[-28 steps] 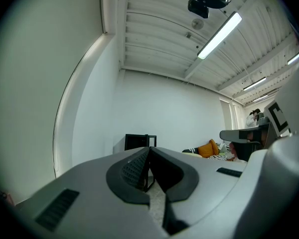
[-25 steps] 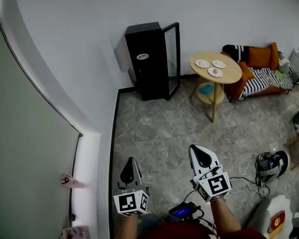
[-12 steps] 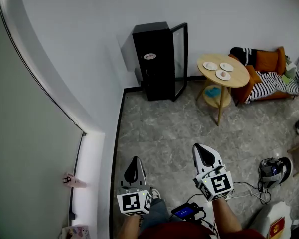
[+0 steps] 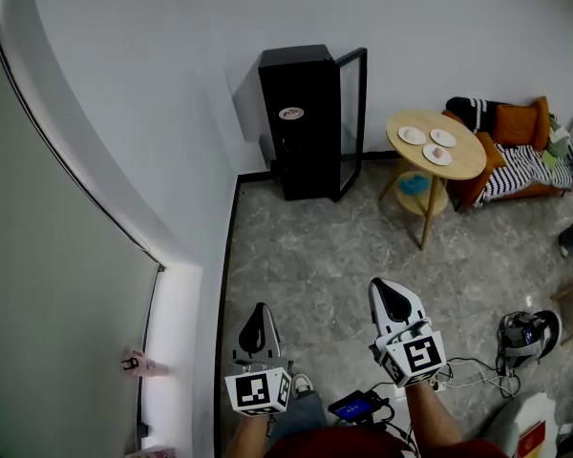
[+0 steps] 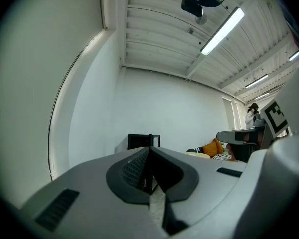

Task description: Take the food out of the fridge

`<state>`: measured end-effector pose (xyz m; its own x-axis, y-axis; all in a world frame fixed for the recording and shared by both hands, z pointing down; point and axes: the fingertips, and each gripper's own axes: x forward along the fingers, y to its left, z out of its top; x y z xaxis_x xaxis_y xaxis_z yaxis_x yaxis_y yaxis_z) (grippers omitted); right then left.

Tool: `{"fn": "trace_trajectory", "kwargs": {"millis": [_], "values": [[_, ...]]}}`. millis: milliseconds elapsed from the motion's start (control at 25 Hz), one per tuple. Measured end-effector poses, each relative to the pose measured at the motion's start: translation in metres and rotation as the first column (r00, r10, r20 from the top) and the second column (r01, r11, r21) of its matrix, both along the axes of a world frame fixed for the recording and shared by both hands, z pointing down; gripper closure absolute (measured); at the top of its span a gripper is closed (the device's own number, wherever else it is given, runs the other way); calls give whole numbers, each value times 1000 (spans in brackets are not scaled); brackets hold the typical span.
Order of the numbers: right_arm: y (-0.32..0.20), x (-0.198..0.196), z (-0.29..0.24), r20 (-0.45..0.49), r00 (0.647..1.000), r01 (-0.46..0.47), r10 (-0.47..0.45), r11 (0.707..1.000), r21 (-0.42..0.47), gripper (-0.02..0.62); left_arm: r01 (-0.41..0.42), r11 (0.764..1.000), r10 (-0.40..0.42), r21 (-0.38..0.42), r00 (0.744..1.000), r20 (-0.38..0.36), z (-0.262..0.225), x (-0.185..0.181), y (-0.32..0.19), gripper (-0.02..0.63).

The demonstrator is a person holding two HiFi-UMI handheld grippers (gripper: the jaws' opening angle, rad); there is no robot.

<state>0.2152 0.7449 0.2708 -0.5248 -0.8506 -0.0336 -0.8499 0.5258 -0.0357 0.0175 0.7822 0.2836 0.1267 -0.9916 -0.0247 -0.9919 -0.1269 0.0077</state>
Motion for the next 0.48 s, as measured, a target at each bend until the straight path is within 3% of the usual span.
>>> {"fn": "trace_trajectory", "kwargs": {"millis": [480], "values": [[-67, -68, -12, -14, 999, -30, 30, 1000, 4, 574, -31, 1000, 31, 1, 999, -14, -11, -66, -74, 593]]}}
